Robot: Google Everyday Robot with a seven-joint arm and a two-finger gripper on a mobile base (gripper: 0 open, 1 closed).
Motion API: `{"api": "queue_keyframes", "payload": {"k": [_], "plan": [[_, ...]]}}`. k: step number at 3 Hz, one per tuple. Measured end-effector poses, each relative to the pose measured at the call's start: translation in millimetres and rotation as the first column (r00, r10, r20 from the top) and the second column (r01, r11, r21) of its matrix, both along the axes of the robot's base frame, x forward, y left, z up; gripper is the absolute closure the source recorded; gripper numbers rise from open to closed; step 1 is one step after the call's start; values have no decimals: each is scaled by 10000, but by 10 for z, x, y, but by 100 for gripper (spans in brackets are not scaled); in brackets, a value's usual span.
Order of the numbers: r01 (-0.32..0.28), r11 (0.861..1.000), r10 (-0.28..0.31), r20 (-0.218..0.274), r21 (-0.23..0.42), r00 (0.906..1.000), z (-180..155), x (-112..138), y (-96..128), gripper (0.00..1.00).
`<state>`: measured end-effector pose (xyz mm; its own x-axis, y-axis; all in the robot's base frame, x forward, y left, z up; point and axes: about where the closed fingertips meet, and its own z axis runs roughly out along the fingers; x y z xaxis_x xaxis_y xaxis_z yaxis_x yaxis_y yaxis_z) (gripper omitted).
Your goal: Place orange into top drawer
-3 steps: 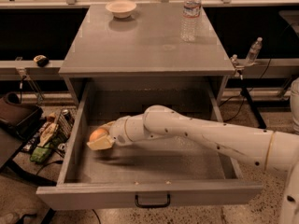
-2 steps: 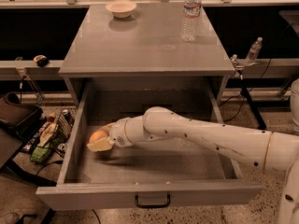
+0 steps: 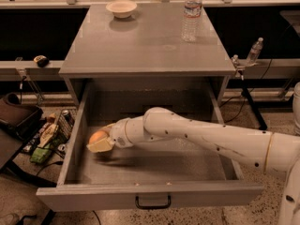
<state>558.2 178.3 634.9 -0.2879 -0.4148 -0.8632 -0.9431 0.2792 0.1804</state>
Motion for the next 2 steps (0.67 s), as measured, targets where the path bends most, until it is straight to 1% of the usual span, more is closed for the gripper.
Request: {"api": "queue_keyframes", "payload": {"k": [1,2], "plan": [[0,10000,0,0,0,10000,0,0,0,11],[-1,10000,1,0,0,10000,0,0,0,0]]}}
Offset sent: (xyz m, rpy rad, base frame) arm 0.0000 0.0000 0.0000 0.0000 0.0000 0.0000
